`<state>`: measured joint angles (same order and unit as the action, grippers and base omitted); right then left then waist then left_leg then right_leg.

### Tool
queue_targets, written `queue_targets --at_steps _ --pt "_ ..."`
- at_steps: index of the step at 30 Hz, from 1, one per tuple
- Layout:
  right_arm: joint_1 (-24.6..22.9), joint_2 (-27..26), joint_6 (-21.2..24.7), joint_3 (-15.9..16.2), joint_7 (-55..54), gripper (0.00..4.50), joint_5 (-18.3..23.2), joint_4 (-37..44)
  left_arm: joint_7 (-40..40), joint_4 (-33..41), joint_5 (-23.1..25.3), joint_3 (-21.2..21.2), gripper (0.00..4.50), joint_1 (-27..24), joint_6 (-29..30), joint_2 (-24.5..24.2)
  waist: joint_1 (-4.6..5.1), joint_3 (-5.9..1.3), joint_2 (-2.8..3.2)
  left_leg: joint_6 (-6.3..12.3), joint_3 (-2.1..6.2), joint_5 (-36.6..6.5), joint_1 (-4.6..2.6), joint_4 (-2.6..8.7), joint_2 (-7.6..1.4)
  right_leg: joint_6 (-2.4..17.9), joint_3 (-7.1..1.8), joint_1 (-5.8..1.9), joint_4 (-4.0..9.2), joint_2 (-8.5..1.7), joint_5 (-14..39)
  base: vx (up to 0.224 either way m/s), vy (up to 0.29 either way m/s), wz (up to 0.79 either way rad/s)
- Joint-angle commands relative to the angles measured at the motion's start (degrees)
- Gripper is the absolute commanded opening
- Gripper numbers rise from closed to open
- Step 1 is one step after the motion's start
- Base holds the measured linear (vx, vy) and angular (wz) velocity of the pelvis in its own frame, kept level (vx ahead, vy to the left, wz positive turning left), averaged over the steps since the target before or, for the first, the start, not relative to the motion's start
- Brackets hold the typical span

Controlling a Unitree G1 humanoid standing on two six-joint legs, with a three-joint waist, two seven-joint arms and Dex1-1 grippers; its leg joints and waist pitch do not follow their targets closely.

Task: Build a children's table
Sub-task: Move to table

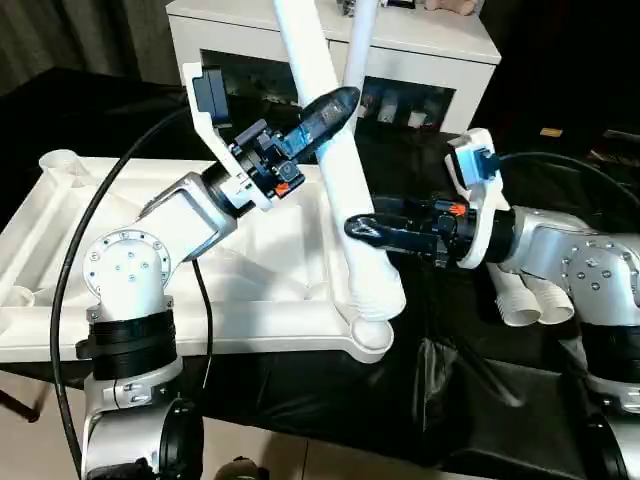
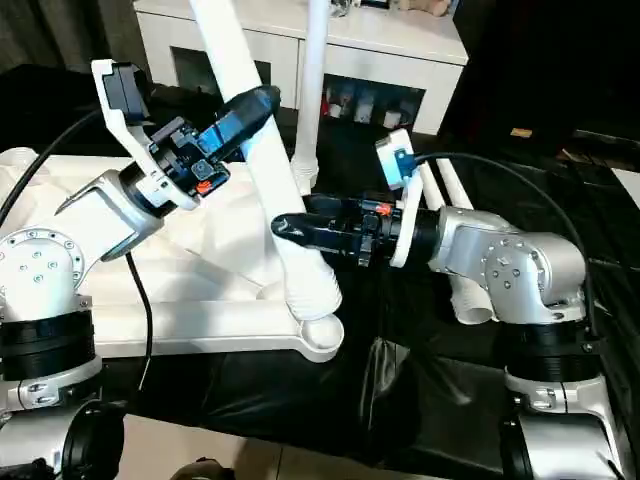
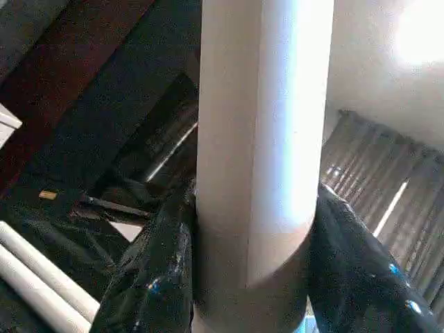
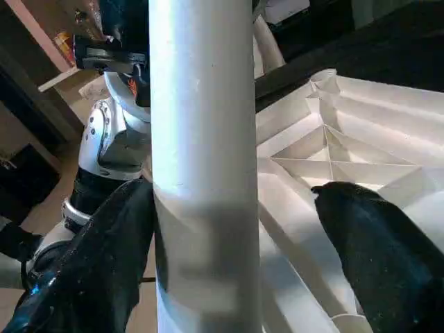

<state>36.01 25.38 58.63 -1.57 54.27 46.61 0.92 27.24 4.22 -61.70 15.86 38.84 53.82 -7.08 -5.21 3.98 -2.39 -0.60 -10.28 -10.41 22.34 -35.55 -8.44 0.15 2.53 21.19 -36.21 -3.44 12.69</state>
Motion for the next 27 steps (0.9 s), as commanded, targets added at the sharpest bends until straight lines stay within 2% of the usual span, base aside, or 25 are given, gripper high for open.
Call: queue_targets --at_steps 1,2,5,6,10,11,14,17,27 --pt "1.0 0.2 1.2 0.9 0.1 3.68 -0.3 -0.9 1.7 1.4 -0.7 -2.4 1.79 1.0 0.8 -1.0 -0.10 -4.14 -0.41 -1.83 1.64 -5.3 -1.69 4.40 -4.70 12.7 -2.86 -2.05 3.86 -5.48 4.6 0.000 0.000 0.00" --pt "1.1 0.3 1.4 1.1 0.4 3.58 -0.2 -1.0 2.3 1.5 -0.2 -2.9 1.79 0.9 0.7 -1.4 -0.05 -4.14 -0.57 -1.87 1.66 -5.5 -1.66 4.44 -4.67 12.4 -2.85 -2.06 3.86 -5.40 5.1 0.000 0.000 0.00" --pt "1.3 0.7 1.6 2.1 1.6 3.24 -0.4 -1.5 4.3 1.8 1.6 -4.8 1.79 0.8 0.9 -3.0 -0.10 -4.09 -0.39 -2.17 1.65 -5.9 -1.81 4.47 -4.70 12.0 -2.85 -1.87 3.99 -5.46 6.3 0.000 0.000 0.00" --pt "1.3 0.8 1.6 2.2 1.8 3.18 -0.4 -1.5 4.6 1.8 1.8 -5.1 1.79 0.8 0.9 -3.2 -0.05 -4.10 -0.51 -2.21 1.63 -6.0 -1.81 4.51 -4.73 11.9 -2.85 -1.87 4.00 -5.44 6.4 0.000 0.000 0.00" --pt "1.7 1.5 1.8 3.7 3.8 3.16 -0.4 -1.5 7.2 1.6 4.1 -7.6 1.79 1.1 0.7 -5.0 -0.08 -4.16 -0.51 -2.59 1.65 -5.5 -1.83 4.55 -4.78 11.9 -2.85 -1.87 3.79 -5.47 5.0 0.000 0.000 0.00" --pt "1.7 1.7 1.7 4.3 4.4 3.16 -0.5 -1.4 7.7 1.5 4.6 -8.3 1.79 1.2 0.5 -5.5 -0.16 -4.18 -0.71 -2.61 1.67 -5.4 -1.85 4.56 -4.79 11.9 -2.82 -1.91 3.74 -5.47 4.9 0.000 0.000 0.00" --pt "1.6 2.4 1.6 5.8 5.7 3.16 -1.3 -1.3 9.6 1.2 5.6 -10.1 1.79 1.5 -0.2 -6.6 -0.08 -4.11 -0.76 -3.09 1.65 -6.0 -1.89 4.64 -4.84 11.7 -2.86 -1.83 3.80 -5.47 5.2 0.000 0.000 0.00" --pt "1.2 3.3 1.0 7.3 7.3 3.16 -2.0 -0.9 10.7 1.1 6.4 -11.0 1.79 1.7 -0.7 -7.0 -0.02 -4.14 -0.83 -3.64 1.69 -6.3 -1.88 4.64 -4.85 12.2 -2.82 -1.93 3.70 -5.50 4.2 0.000 0.000 0.00" --pt "0.3 4.6 0.1 10.1 9.6 3.16 -3.2 0.4 13.0 -0.3 8.1 -12.3 1.79 2.4 -2.5 -7.5 -0.02 -4.15 -1.09 -3.11 1.64 -6.1 -1.85 4.54 -4.86 13.1 -2.89 -2.00 3.65 -5.59 3.6 0.000 0.000 0.00"
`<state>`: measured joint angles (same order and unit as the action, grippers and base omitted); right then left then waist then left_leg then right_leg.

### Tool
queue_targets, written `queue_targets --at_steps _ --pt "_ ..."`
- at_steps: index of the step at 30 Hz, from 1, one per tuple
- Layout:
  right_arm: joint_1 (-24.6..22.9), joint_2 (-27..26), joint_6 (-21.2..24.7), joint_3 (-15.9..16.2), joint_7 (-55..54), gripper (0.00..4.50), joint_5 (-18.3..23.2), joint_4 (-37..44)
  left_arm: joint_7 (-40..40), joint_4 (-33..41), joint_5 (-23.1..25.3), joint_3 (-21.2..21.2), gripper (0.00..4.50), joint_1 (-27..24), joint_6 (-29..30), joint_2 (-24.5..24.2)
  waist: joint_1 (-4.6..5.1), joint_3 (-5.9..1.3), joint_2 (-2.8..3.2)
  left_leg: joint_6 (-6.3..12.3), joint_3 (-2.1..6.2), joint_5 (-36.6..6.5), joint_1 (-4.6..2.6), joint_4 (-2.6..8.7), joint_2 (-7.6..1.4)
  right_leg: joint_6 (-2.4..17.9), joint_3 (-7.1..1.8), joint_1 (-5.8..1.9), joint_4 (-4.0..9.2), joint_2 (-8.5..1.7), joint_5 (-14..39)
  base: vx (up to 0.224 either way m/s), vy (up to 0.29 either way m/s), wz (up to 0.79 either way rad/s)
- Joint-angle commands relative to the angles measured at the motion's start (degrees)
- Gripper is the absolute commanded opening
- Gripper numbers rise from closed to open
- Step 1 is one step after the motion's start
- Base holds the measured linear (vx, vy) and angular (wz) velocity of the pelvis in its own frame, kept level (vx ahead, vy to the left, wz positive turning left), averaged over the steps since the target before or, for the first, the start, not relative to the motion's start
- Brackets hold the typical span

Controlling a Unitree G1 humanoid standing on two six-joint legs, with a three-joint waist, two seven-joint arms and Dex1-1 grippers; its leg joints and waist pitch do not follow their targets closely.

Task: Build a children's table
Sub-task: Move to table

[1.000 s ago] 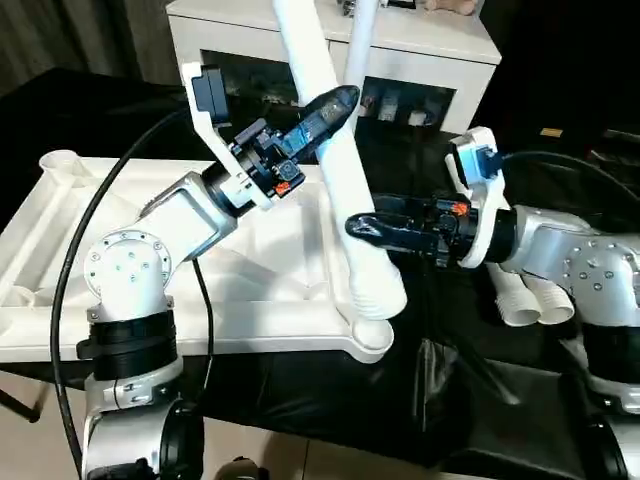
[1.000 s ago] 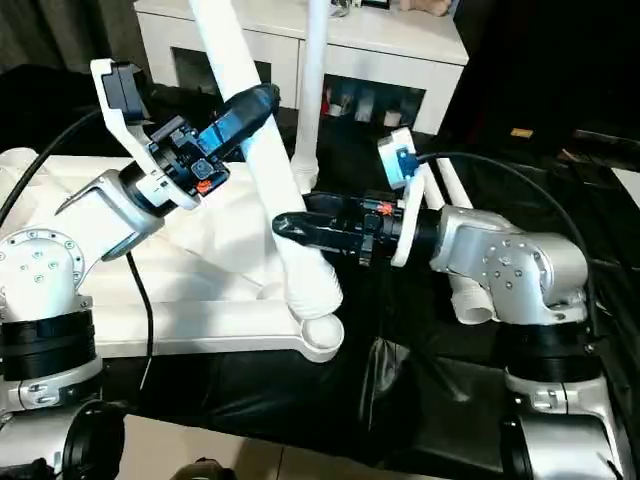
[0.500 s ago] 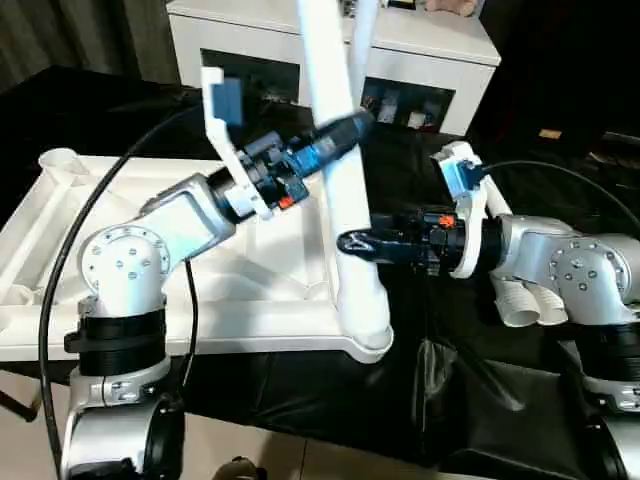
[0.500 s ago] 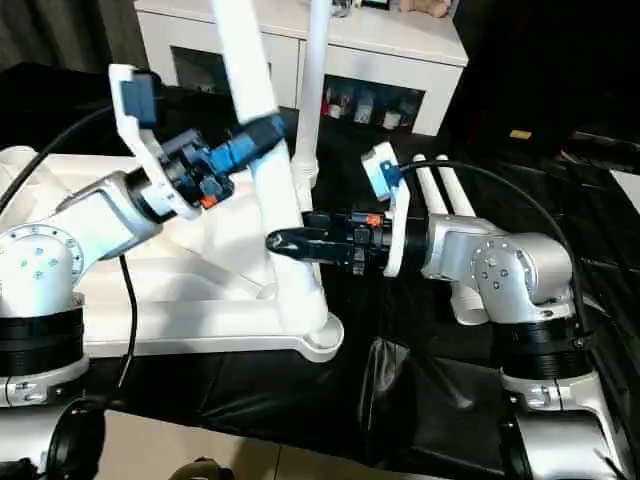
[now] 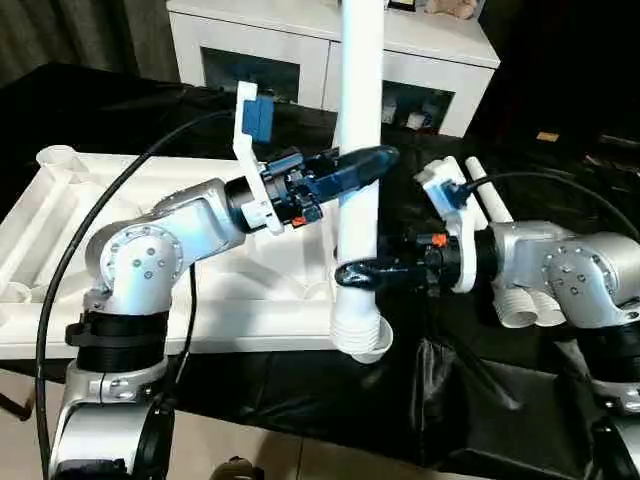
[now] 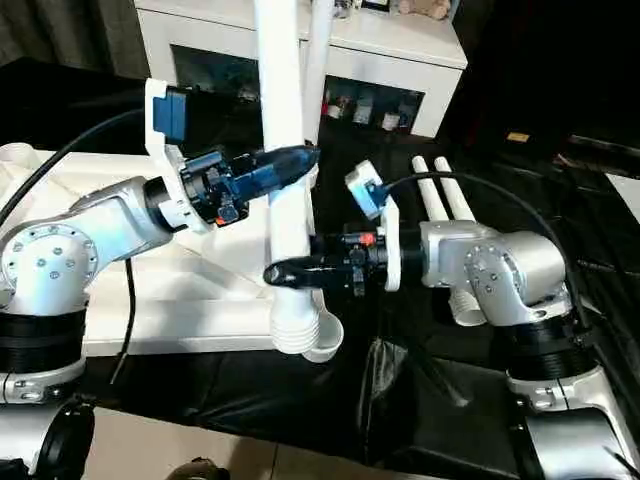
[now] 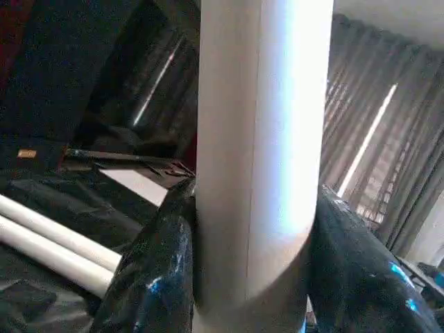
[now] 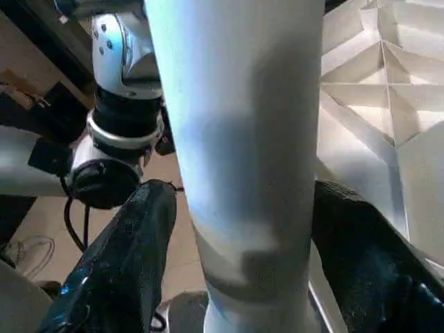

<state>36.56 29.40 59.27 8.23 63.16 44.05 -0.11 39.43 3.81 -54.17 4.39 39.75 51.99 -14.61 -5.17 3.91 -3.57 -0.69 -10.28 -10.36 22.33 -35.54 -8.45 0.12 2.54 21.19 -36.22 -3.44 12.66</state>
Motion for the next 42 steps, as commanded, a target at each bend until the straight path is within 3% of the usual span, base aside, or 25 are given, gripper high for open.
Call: queue_targets --at_steps 1,8,10,13,18,24,34,36,42 --pt "-0.3 0.6 -0.5 0.4 0.8 3.16 -0.7 1.4 0.9 0.1 0.6 -0.9 1.79 1.6 -0.7 0.0 -0.05 -4.09 0.07 -2.95 1.64 -6.3 -1.86 4.50 -4.83 13.3 -2.89 -2.00 3.65 -5.62 3.8 0.000 0.000 0.00" --pt "-1.3 0.4 -1.1 1.6 1.3 3.16 -1.0 1.9 1.5 -0.7 1.4 -1.2 1.79 1.9 -1.5 0.1 -0.16 -4.12 0.11 -2.83 1.66 -6.2 -1.86 4.49 -4.91 13.7 -2.89 -2.02 3.56 -5.67 3.2 0.000 0.000 0.00" --pt "-1.4 0.2 -1.2 1.8 1.2 2.80 -1.1 1.7 1.8 -0.7 1.7 -1.4 1.79 2.0 -1.5 0.1 -0.14 -4.15 0.14 -2.84 1.69 -6.2 -1.85 4.49 -4.90 13.8 -2.85 -2.04 3.53 -5.62 3.1 0.000 0.000 0.00" --pt "-1.4 0.0 -1.3 1.8 1.2 2.80 -1.1 1.5 2.0 -0.6 1.7 -1.6 1.79 2.0 -1.4 0.1 -0.12 -4.13 0.15 -2.90 1.69 -6.3 -1.83 4.50 -4.90 13.9 -2.86 -2.04 3.53 -5.66 3.1 0.000 0.000 0.00" --pt "-1.6 -0.5 -1.2 1.7 1.3 2.12 -0.9 1.4 2.3 -0.9 1.9 -1.5 1.77 2.2 -1.6 0.0 -0.16 -4.17 0.28 -2.89 1.68 -6.4 -1.88 4.48 -4.90 14.2 -2.83 -2.03 3.50 -5.67 2.7 0.000 0.000 0.00" --pt "-2.1 -1.0 -1.0 1.2 1.1 1.97 -0.6 1.8 2.6 -1.3 2.4 -1.4 1.77 2.4 -2.0 0.1 -0.15 -4.18 0.48 -3.06 1.73 -6.9 -1.91 4.50 -4.90 14.4 -2.81 -2.06 3.45 -5.62 2.2 0.000 0.000 0.00" --pt "-3.8 -2.0 -2.9 -0.1 -0.6 1.95 -1.0 3.1 2.9 -1.9 2.4 -1.1 1.77 2.4 -2.5 0.6 -0.01 -4.20 0.72 -3.79 1.80 -7.9 -1.99 4.63 -4.91 14.5 -2.80 -2.09 3.47 -5.57 2.0 0.000 0.000 0.00" --pt "-3.9 -2.1 -3.0 0.0 -0.7 2.49 -1.1 3.3 3.1 -1.9 2.4 -1.1 1.77 2.4 -2.6 0.6 -0.03 -4.16 0.75 -3.75 1.78 -8.2 -1.97 4.61 -4.91 14.5 -2.85 -2.09 3.55 -5.64 2.4 0.000 0.000 0.00" --pt "-4.3 -2.3 -4.2 1.2 -1.1 2.80 -2.1 4.1 3.7 -1.4 2.5 -1.5 1.77 2.4 -2.4 0.2 -0.03 -4.16 0.69 -3.81 1.83 -8.3 -1.98 4.67 -4.95 14.2 -2.82 -2.06 3.54 -5.61 2.9 0.000 0.000 0.00"
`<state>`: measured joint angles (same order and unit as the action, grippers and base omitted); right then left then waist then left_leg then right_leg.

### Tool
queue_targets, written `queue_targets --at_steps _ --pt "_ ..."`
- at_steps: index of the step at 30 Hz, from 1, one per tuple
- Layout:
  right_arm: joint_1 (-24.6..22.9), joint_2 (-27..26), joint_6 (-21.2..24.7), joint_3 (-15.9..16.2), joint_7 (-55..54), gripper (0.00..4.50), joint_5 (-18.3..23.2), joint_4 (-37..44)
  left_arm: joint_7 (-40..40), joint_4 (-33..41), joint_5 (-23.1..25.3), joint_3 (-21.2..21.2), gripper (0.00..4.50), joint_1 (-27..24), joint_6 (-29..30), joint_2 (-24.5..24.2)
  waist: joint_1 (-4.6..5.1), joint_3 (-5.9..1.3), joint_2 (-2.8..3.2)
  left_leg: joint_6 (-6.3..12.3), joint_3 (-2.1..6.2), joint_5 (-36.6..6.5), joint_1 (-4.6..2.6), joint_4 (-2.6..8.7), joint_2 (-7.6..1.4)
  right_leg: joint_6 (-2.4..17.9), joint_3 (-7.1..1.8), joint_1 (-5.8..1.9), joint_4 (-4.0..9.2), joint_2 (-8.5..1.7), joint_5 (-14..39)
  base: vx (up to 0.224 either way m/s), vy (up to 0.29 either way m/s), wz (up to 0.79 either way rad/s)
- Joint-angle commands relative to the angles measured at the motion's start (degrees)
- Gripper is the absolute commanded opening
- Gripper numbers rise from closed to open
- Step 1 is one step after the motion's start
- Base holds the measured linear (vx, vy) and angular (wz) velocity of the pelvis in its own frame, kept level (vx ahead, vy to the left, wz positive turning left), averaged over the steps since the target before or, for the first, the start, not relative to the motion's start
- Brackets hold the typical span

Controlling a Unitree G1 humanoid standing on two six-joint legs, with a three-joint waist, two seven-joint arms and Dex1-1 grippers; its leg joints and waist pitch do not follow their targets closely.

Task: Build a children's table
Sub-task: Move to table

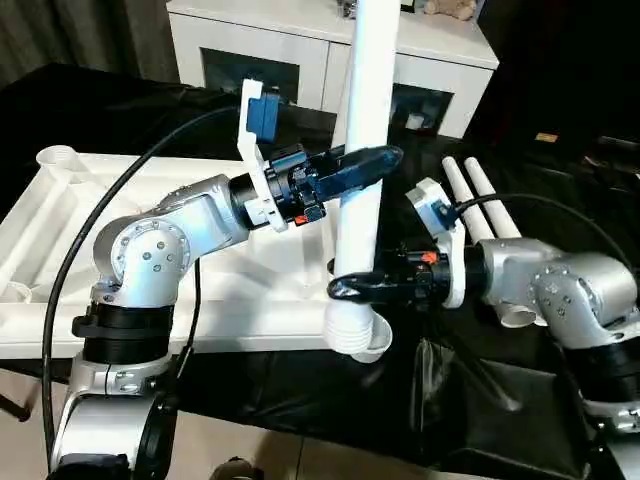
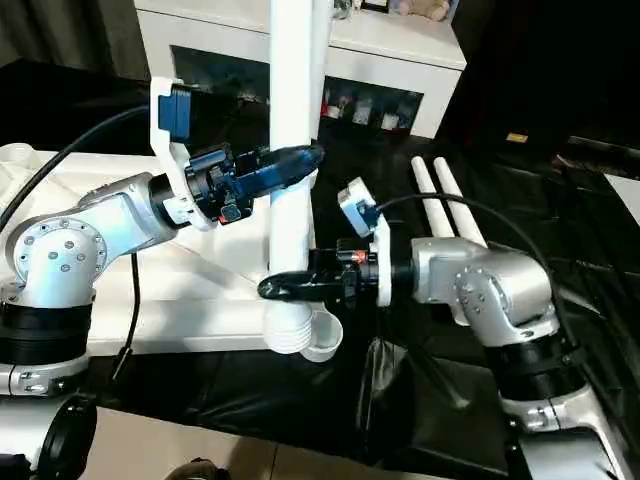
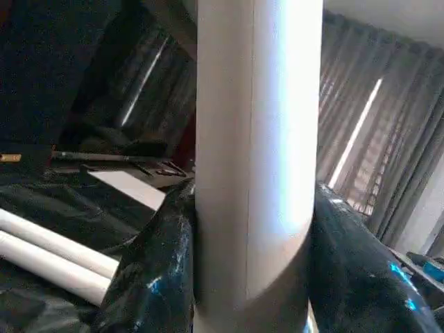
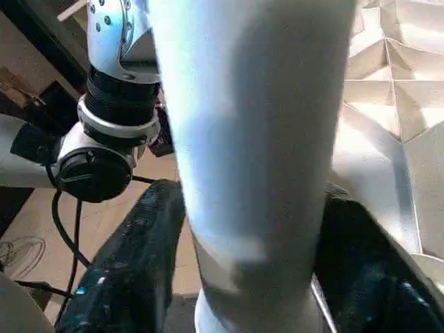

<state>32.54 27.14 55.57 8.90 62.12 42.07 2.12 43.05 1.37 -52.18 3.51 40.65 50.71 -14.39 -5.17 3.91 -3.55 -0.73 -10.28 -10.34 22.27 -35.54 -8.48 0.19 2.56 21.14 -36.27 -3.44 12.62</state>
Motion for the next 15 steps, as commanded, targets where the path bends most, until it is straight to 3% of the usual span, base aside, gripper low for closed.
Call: queue_targets --at_steps 1,5,6,10,11,15 --pt "-0.2 0.0 -0.6 0.6 0.1 2.85 -0.2 1.7 0.2 1.1 0.5 -0.6 1.77 1.5 -1.1 -0.1 -0.04 -4.14 0.55 -3.74 1.83 -8.3 -1.92 4.70 -4.94 14.1 -2.83 -2.02 3.62 -5.65 3.0 0.000 0.000 0.00" --pt "0.1 0.0 -0.4 0.5 0.4 2.87 0.0 1.4 0.5 1.2 0.5 -0.6 1.77 1.4 -1.1 -0.4 -0.05 -4.14 0.57 -3.75 1.80 -8.3 -1.96 4.67 -4.93 14.1 -2.84 -1.96 3.62 -5.64 3.1 0.000 0.000 0.00" --pt "0.1 0.0 -0.3 0.4 0.5 2.57 0.2 1.4 0.6 1.1 0.6 -0.6 1.77 1.4 -1.1 -0.4 -0.07 -4.14 0.60 -3.68 1.82 -8.1 -1.93 4.68 -4.93 14.1 -2.84 -1.99 3.56 -5.63 2.9 0.000 0.000 0.00" --pt "0.3 -0.2 0.3 0.3 1.0 2.45 0.6 1.2 0.7 0.9 0.9 -0.5 1.77 1.5 -1.3 -0.3 -0.10 -4.10 0.51 -3.50 1.77 -7.9 -1.91 4.67 -4.91 14.1 -2.84 -1.96 3.63 -5.70 3.4 0.000 0.000 0.00" --pt "0.2 -0.2 0.4 0.5 1.1 2.16 0.8 1.3 0.7 0.9 1.0 -0.4 1.77 1.6 -1.3 -0.1 -0.08 -4.10 0.51 -3.54 1.78 -8.1 -1.94 4.68 -4.94 14.1 -2.84 -1.94 3.62 -5.69 3.5 0.000 0.000 0.00" --pt "0.1 -0.3 0.5 0.5 1.1 1.96 1.1 1.5 0.5 0.8 0.9 -0.1 1.77 1.6 -1.4 0.1 -0.09 -4.10 0.57 -3.61 1.79 -8.3 -1.92 4.67 -4.93 14.0 -2.87 -1.93 3.69 -5.68 3.7 0.000 0.000 0.00"
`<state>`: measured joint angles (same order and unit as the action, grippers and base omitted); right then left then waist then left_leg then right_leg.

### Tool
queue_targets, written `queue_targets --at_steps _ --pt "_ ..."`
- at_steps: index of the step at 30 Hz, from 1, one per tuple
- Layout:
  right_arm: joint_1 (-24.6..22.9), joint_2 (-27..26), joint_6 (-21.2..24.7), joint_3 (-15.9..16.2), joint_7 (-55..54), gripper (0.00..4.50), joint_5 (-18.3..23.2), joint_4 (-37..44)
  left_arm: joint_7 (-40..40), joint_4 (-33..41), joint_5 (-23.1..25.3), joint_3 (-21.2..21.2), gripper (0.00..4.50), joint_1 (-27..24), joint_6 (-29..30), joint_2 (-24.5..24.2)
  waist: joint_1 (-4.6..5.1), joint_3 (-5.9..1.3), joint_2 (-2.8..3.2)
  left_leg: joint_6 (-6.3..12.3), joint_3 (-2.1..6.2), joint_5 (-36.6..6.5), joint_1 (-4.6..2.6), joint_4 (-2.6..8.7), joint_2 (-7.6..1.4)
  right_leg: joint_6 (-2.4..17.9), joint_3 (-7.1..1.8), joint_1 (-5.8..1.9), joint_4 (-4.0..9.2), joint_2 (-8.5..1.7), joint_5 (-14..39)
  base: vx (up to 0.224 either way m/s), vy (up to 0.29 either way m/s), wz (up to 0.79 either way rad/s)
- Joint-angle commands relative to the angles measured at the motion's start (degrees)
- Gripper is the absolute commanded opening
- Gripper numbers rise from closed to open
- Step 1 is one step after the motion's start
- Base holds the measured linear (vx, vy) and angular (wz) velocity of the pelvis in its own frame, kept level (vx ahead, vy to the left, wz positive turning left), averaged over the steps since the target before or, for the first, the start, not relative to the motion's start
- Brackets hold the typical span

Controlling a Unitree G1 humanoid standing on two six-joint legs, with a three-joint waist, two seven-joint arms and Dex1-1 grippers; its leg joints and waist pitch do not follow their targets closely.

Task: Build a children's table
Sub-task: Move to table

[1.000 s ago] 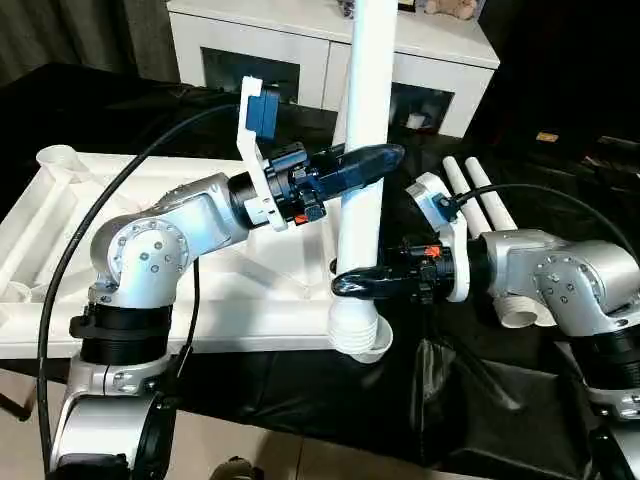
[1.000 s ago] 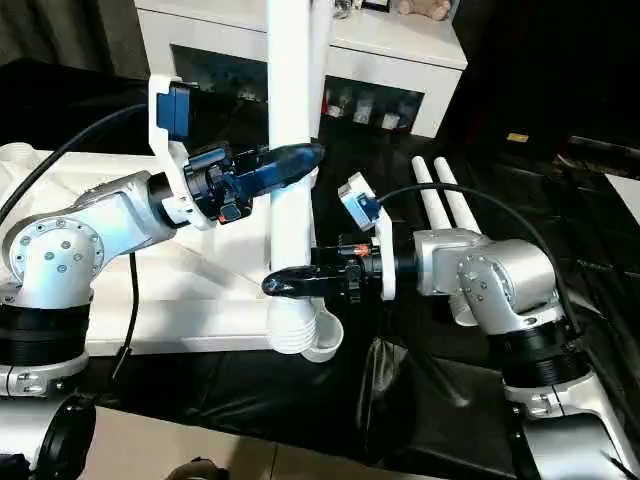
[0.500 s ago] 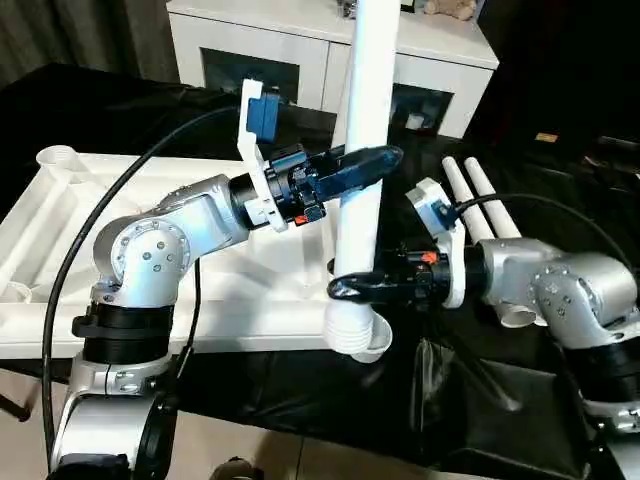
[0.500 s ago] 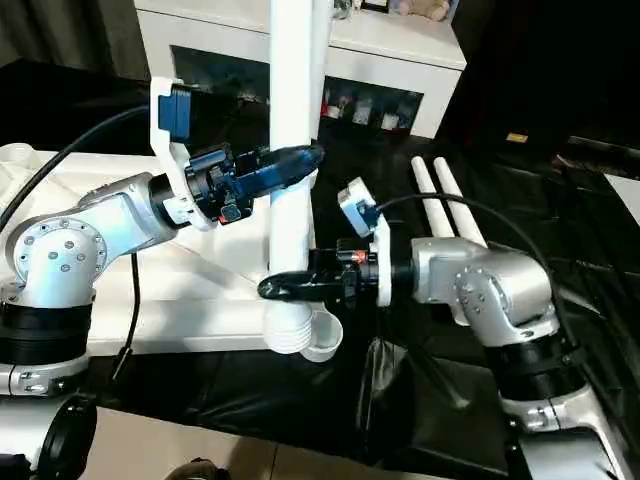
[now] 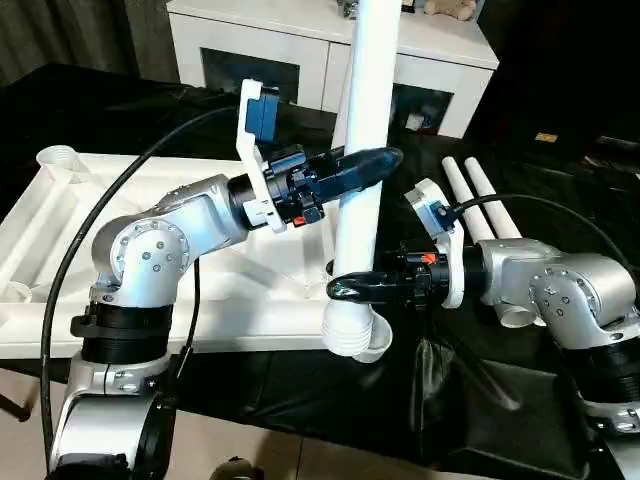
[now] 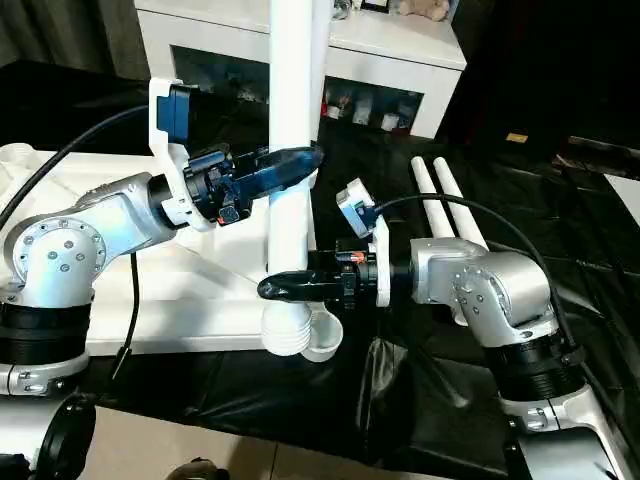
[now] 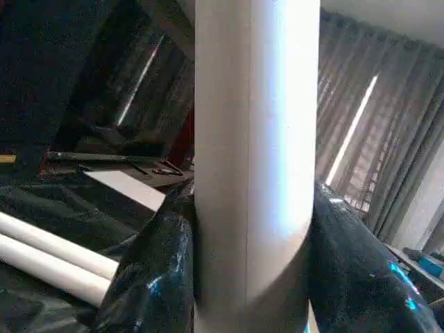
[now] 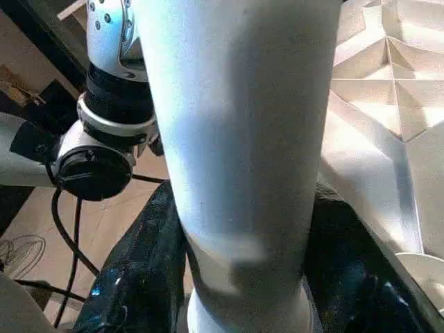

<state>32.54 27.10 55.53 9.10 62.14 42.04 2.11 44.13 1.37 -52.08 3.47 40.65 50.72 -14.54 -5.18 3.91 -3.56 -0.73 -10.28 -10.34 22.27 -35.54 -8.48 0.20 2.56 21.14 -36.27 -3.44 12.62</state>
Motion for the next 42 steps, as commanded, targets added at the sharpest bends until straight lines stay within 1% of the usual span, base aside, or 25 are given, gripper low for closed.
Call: queue_targets --at_steps 1,7,8,9,12,14,16,17,18,20,22,24,27,28,29,30,31,32,34,35,36,38,40,41,42 --pt "-0.2 -0.3 0.6 0.3 0.9 1.93 1.2 1.7 -0.8 0.7 0.7 0.1 1.77 1.7 -1.4 0.4 -0.07 -4.11 0.66 -3.65 1.82 -8.3 -1.92 4.70 -4.93 14.0 -2.85 -1.94 3.63 -5.68 3.6 0.000 0.000 0.00" --pt "-0.8 -0.9 -0.3 -0.4 -0.2 1.90 0.7 1.5 -1.8 0.6 1.8 0.3 1.77 1.5 -2.1 0.4 -0.03 -4.10 0.69 -3.71 1.84 -8.4 -1.88 4.72 -4.93 14.1 -2.84 -1.95 3.63 -5.68 3.4 0.000 0.000 0.00" --pt "-0.9 -1.0 -0.4 -0.6 -0.4 1.89 0.7 1.5 -2.7 0.5 2.3 0.4 2.33 1.6 -2.1 0.4 -0.05 -4.10 0.63 -3.75 1.81 -8.6 -1.89 4.71 -4.94 14.0 -2.87 -1.94 3.68 -5.71 3.6 0.000 0.000 0.00" --pt "-1.0 -1.2 -0.6 -1.2 -0.9 1.89 0.8 1.5 -2.8 0.2 1.0 1.0 2.47 1.6 -0.8 0.4 -0.05 -4.10 0.63 -3.80 1.82 -8.7 -1.88 4.72 -4.95 14.0 -2.88 -1.96 3.68 -5.71 3.7 0.000 0.000 0.00" --pt "-1.6 -1.7 -1.4 -2.9 -2.3 1.87 1.0 1.6 -1.9 -0.3 -1.6 2.4 2.53 1.2 1.4 -0.1 0.01 -4.12 0.67 -3.71 1.88 -8.6 -1.91 4.73 -4.92 14.1 -2.79 -1.91 3.65 -5.64 3.5 0.000 0.000 0.00" --pt "-2.0 -1.7 -1.8 -4.2 -2.9 1.86 1.4 1.8 -1.5 0.2 -2.2 2.6 2.84 0.6 2.0 -0.6 -0.01 -4.11 0.83 -4.19 1.84 -9.0 -1.98 4.80 -4.88 14.1 -2.80 -1.84 3.62 -5.59 3.7 0.000 0.000 0.00" --pt "-2.1 -1.7 -1.9 -4.4 -3.0 1.86 1.4 1.8 -1.4 0.4 -2.3 2.6 2.90 0.4 2.1 -0.7 -0.05 -4.14 0.85 -4.31 1.81 -9.1 -2.07 4.78 -4.85 14.1 -2.77 -1.76 3.56 -5.51 3.5 0.000 0.000 0.00" --pt "-2.3 -1.2 -2.5 -5.4 -3.2 1.86 1.2 1.7 -1.1 1.2 -3.1 2.8 2.90 -0.2 2.8 -1.0 -0.18 -4.12 1.39 -4.51 1.92 -9.2 -2.05 4.81 -4.87 14.1 -2.77 -1.78 3.52 -5.58 3.2 0.000 0.000 0.00" --pt "-2.3 -1.2 -2.5 -5.4 -3.2 1.86 1.2 1.7 -1.1 1.2 -3.1 2.8 3.02 -0.2 2.8 -1.0 -0.10 -4.14 1.20 -4.66 1.88 -9.3 -2.02 4.85 -4.91 14.1 -2.78 -1.79 3.55 -5.57 3.0 0.000 0.000 0.00" --pt "-3.3 0.4 -3.5 -6.9 -3.2 1.86 0.9 1.9 -0.9 1.6 -3.0 3.1 3.31 -0.7 2.9 -1.8 -0.25 -4.10 1.40 -5.00 1.89 -10.0 -2.04 4.88 -4.85 13.9 -2.80 -1.86 3.59 -5.58 3.1 0.000 0.000 0.00" --pt "-3.4 0.5 -3.6 -7.0 -3.1 1.86 0.9 1.9 -0.8 1.7 -2.9 3.0 3.30 -0.8 2.7 -1.9 -0.24 -4.09 1.21 -4.98 1.94 -10.2 -2.00 4.97 -4.85 13.6 -2.81 -1.97 3.65 -5.52 3.3 0.000 0.000 0.00" --pt "-4.0 1.1 -4.1 -7.6 -3.2 1.86 0.4 2.0 -1.2 1.8 -1.3 3.1 3.58 -1.2 1.3 -2.4 -0.17 -4.06 1.18 -4.86 1.92 -10.5 -1.99 4.94 -4.81 13.6 -2.81 -1.93 3.75 -5.58 4.0 0.000 0.000 0.00" --pt "-4.5 1.5 -5.5 -8.5 -4.2 1.86 -0.4 1.8 -1.0 1.9 0.1 3.5 3.66 -2.3 -0.3 -3.3 -0.03 -3.94 1.14 -4.81 1.95 -11.1 -1.91 5.05 -4.89 13.3 -2.88 -1.92 3.92 -5.57 5.2 0.000 0.000 0.00" --pt "-4.7 1.6 -6.5 -9.1 -5.0 1.86 -1.2 1.6 -0.9 1.9 1.1 3.9 3.66 -3.1 -1.3 -4.3 -0.07 -4.01 1.26 -4.86 1.95 -11.1 -2.04 4.98 -4.88 13.3 -2.86 -1.89 3.91 -5.59 5.3 0.000 0.000 0.00" --pt "-5.4 1.4 -10.2 -10.6 -8.9 1.86 -4.5 0.6 -0.7 1.9 5.9 4.6 3.66 -6.0 -5.7 -7.9 -0.11 -3.91 1.39 -4.95 2.17 -11.1 -2.02 5.13 -5.11 12.8 -2.86 -1.63 4.20 -5.70 5.7 0.000 0.000 0.00" --pt "-5.6 1.2 -11.9 -11.0 -10.8 1.86 -6.1 0.0 -0.6 1.9 8.4 4.7 3.66 -7.3 -8.0 -9.6 0.43 -3.90 1.16 -5.42 2.11 -11.3 -1.70 5.29 -4.82 11.8 -2.87 -1.99 3.92 -5.35 6.2 0.000 0.000 0.00" --pt "-5.6 1.2 -11.9 -11.0 -10.8 1.86 -6.1 0.0 -0.6 1.9 8.4 4.7 3.66 -7.3 -8.0 -9.6 0.54 -3.97 1.36 -5.54 1.97 -11.5 -2.01 5.22 -4.77 11.3 -2.91 -1.68 4.05 -5.30 6.6 0.000 0.000 0.00" --pt "-6.2 0.0 -15.1 -10.5 -14.0 1.86 -9.0 -0.8 0.4 1.7 16.0 0.4 3.66 -9.4 -14.7 -13.0 0.37 -3.87 0.90 -5.03 2.17 -11.4 -2.00 5.31 -4.96 10.5 -2.96 -1.58 4.68 -5.56 7.7 0.000 0.000 0.00" --pt "-7.4 -2.5 -20.2 -9.0 -17.9 1.86 -12.9 -2.1 2.2 1.6 28.7 -9.7 3.66 -12.1 -25.0 -18.0 0.36 -3.81 1.36 -5.54 2.13 -12.9 -2.31 5.51 -5.03 9.0 -3.01 -1.13 4.64 -5.49 10.5 0.000 0.000 0.00" --pt "-7.8 -4.0 -22.2 -8.2 -19.8 1.86 -14.5 -2.9 3.6 1.7 32.3 -14.0 3.66 -13.3 -28.2 -19.1 0.49 -3.79 1.65 -6.00 2.22 -14.3 -2.40 5.73 -5.12 8.3 -3.10 -1.02 4.61 -5.58 11.8 0.000 0.000 0.00" --pt "-7.8 -4.0 -22.2 -8.2 -19.8 1.86 -14.5 -2.9 3.6 1.7 32.3 -14.0 3.66 -13.3 -28.2 -19.1 0.36 -3.84 1.75 -6.28 2.24 -14.6 -2.68 5.74 -5.21 8.4 -3.04 -0.67 4.77 -5.66 11.9 0.000 0.000 0.00" --pt "-8.6 -5.8 -24.2 -7.7 -21.9 1.86 -15.8 -3.1 5.2 2.0 34.0 -17.2 3.66 -14.8 -30.8 -18.8 0.20 -4.01 2.22 -7.37 1.83 -14.9 -3.13 5.69 -5.18 10.3 -2.96 -0.34 4.08 -5.29 7.9 0.000 0.000 0.00" --pt "-9.2 -6.3 -24.2 -7.6 -22.5 1.86 -15.8 -2.5 5.6 2.1 33.8 -17.6 3.66 -15.4 -31.1 -18.1 0.26 -4.06 1.95 -7.42 1.86 -13.7 -2.47 5.90 -5.14 11.1 -2.86 -0.95 3.63 -5.19 4.6 0.000 0.000 0.00" --pt "-9.5 -6.4 -24.3 -7.2 -22.5 1.86 -16.1 -2.1 6.0 1.5 34.6 -18.4 3.66 -15.6 -32.5 -17.9 0.35 -4.07 1.95 -7.22 1.82 -13.3 -2.36 5.88 -5.05 11.4 -2.82 -1.04 3.57 -5.18 3.4 0.000 0.000 0.00" --pt "-10.4 -5.6 -24.5 -5.7 -21.5 1.86 -17.0 -1.4 6.9 1.1 36.6 -20.9 3.48 -16.6 -34.1 -18.7 0.47 -3.98 1.80 -6.85 1.74 -13.6 -2.26 5.83 -4.95 11.6 -2.88 -1.14 3.60 -5.22 3.3 0.000 0.000 0.00"
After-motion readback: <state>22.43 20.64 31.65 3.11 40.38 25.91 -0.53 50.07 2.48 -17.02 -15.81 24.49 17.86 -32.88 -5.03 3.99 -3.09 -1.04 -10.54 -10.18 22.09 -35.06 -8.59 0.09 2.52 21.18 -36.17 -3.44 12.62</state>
